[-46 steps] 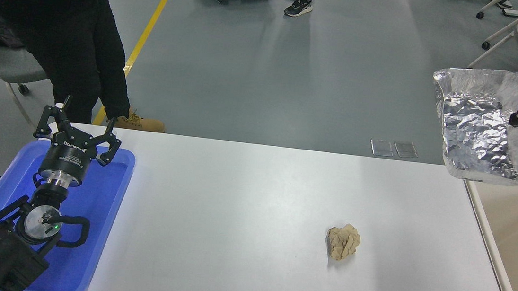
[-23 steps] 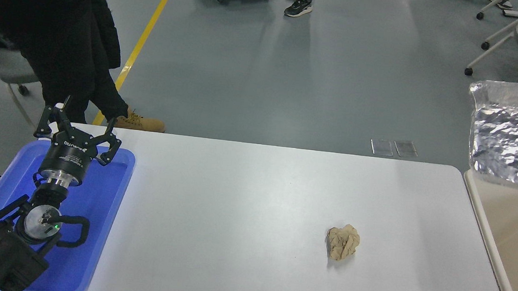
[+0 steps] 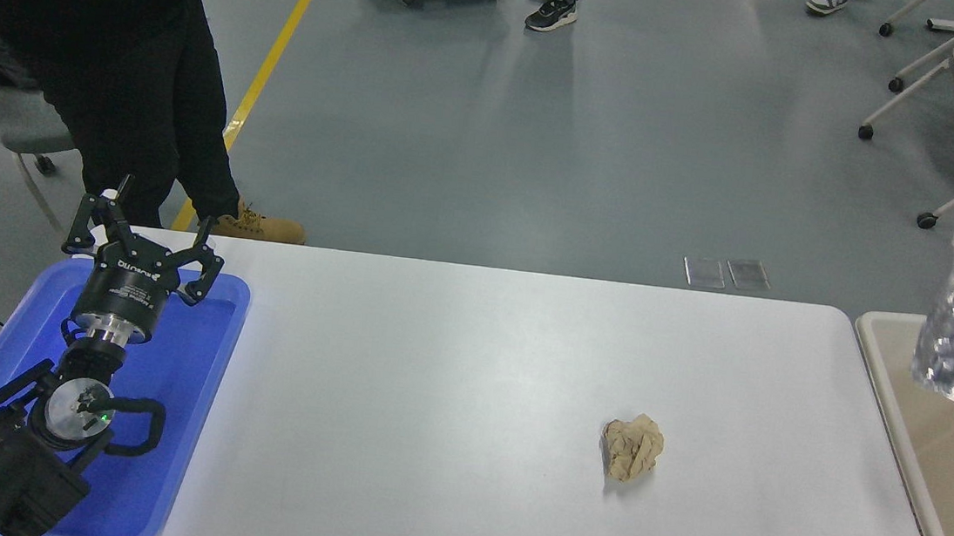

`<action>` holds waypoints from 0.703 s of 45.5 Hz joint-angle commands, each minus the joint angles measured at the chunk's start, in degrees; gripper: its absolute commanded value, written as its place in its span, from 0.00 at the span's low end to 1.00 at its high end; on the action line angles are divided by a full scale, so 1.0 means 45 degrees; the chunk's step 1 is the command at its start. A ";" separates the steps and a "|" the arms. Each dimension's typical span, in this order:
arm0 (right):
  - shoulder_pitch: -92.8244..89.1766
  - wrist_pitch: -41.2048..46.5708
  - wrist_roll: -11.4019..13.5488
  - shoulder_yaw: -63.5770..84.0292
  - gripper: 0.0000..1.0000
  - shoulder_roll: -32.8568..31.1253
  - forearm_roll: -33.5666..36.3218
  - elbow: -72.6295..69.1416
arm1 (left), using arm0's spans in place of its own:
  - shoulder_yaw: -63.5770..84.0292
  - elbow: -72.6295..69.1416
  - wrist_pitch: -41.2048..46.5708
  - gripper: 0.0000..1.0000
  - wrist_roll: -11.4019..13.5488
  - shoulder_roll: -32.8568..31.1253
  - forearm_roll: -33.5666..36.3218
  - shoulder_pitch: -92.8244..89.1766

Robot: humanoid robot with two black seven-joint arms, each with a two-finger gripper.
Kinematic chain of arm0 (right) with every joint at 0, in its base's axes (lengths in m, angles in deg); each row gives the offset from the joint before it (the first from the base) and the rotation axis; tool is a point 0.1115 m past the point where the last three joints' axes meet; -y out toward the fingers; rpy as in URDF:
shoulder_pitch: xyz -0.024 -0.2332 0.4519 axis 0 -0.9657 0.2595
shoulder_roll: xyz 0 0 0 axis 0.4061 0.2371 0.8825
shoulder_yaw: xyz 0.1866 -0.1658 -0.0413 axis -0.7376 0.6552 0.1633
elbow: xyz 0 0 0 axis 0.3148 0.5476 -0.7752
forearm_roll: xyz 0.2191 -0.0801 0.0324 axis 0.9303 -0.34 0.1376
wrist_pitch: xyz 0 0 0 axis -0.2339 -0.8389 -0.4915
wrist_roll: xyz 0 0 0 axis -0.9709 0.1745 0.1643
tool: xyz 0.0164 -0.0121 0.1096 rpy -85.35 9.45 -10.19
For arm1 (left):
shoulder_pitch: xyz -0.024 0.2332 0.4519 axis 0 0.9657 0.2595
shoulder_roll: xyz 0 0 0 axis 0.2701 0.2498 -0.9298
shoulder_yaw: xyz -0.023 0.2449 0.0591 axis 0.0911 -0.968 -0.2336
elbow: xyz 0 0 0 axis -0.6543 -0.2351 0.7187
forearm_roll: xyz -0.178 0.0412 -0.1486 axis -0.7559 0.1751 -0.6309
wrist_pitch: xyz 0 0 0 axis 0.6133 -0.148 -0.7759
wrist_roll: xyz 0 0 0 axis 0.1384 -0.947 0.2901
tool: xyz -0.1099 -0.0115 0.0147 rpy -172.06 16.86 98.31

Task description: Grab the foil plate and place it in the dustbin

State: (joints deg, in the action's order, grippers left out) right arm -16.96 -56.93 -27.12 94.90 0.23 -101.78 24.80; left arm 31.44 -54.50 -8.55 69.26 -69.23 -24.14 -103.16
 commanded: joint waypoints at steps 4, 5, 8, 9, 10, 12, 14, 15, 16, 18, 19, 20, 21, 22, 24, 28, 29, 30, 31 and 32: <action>-0.2391 -0.1642 0.0593 -0.0819 0.00 0.0410 0.0946 0.0830 | 0.0000 0.0009 0.0000 1.00 0.0000 -0.0010 0.0002 0.0000; -0.2469 -0.1662 0.0593 -0.0819 0.00 0.0430 0.1063 0.0830 | 0.0000 -0.0010 0.0000 1.00 0.0000 0.0009 0.0002 0.0000; -0.2626 -0.1682 0.0593 -0.0819 0.00 0.0449 0.1259 0.0830 | 0.0000 0.0010 0.0000 1.00 0.0000 -0.0010 0.0002 0.0000; -0.2646 -0.1682 0.0593 -0.0819 0.00 0.0430 0.1279 0.0830 | 0.0000 -0.0010 0.0000 1.00 0.0000 0.0009 0.0002 0.0000; -0.2665 -0.1701 0.0593 -0.0819 0.00 0.0430 0.1298 0.0830 | 0.0000 0.0009 0.0000 1.00 0.0000 0.0009 0.0002 0.0000; -0.2685 -0.1701 0.0593 -0.0819 0.00 0.0430 0.1299 0.0830 | 0.0000 0.0010 0.0000 1.00 0.0000 0.0009 0.0002 0.0000; -0.2685 -0.1701 0.0574 -0.0819 0.00 0.0430 0.1299 0.0830 | 0.0000 0.0010 0.0000 1.00 0.0000 -0.0010 0.0002 0.0000; -0.2685 -0.1701 0.0593 -0.0819 0.00 0.0449 0.1299 0.0830 | 0.0000 -0.0010 0.0000 1.00 0.0000 -0.0010 0.0002 0.0000; -0.2685 -0.1701 0.0593 -0.0819 0.00 0.0430 0.1299 0.0830 | 0.0000 0.0009 0.0000 1.00 0.0000 0.0009 0.0002 0.0000; -0.2685 -0.1701 0.0574 -0.0819 0.12 0.0430 0.1318 0.0830 | 0.0000 -0.0010 0.0000 1.00 0.0000 -0.0010 0.0002 0.0000; -0.2685 -0.1701 0.0574 -0.0800 0.20 0.0430 0.1318 0.0830 | 0.0000 -0.0010 0.0000 1.00 0.0000 -0.0010 0.0002 0.0000; -0.2685 -0.1701 0.0574 -0.0781 0.26 0.0430 0.1318 0.0830 | 0.0000 0.0009 0.0000 1.00 0.0000 0.0009 0.0002 0.0000; -0.2704 -0.1701 0.0574 -0.0761 0.31 0.0411 0.1299 0.0830 | 0.0000 -0.0010 0.0000 1.00 0.0000 0.0009 0.0002 0.0000; -0.2704 -0.1701 0.0574 -0.0761 0.38 0.0411 0.1299 0.0830 | 0.0000 0.0009 0.0000 1.00 0.0000 0.0009 0.0002 0.0000; -0.2704 -0.1721 0.0574 -0.0761 0.54 0.0411 0.1299 0.0830 | 0.0000 -0.0010 0.0000 1.00 0.0000 -0.0010 0.0002 0.0000; -0.2685 -0.1760 0.0574 -0.0683 0.90 0.0411 0.1299 0.0811 | 0.0000 -0.0010 0.0000 1.00 0.0000 0.0009 0.0002 0.0000; -0.2665 -0.1798 0.0554 -0.0702 0.99 0.0411 0.1318 0.0810 | 0.0000 0.0009 0.0000 1.00 0.0000 0.0009 0.0002 0.0000; -0.2665 -0.1837 0.0554 -0.0702 1.00 0.0411 0.1318 0.0810 | 0.0000 -0.0010 0.0000 1.00 0.0000 -0.0010 0.0002 0.0000; -0.2646 -0.1857 0.0554 -0.0644 1.00 0.0411 0.1299 0.0791 | 0.0000 0.0009 0.0000 1.00 0.0000 0.0009 0.0002 0.0000; -0.2646 -0.1857 0.0554 -0.0644 1.00 0.0411 0.1299 0.0791 | 0.0000 0.0010 0.0000 1.00 0.0000 0.0009 0.0002 0.0000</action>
State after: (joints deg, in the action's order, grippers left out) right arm -28.55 -64.46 -24.64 91.64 2.05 -96.20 28.37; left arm 31.44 -54.50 -8.55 69.26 -69.23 -24.13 -103.16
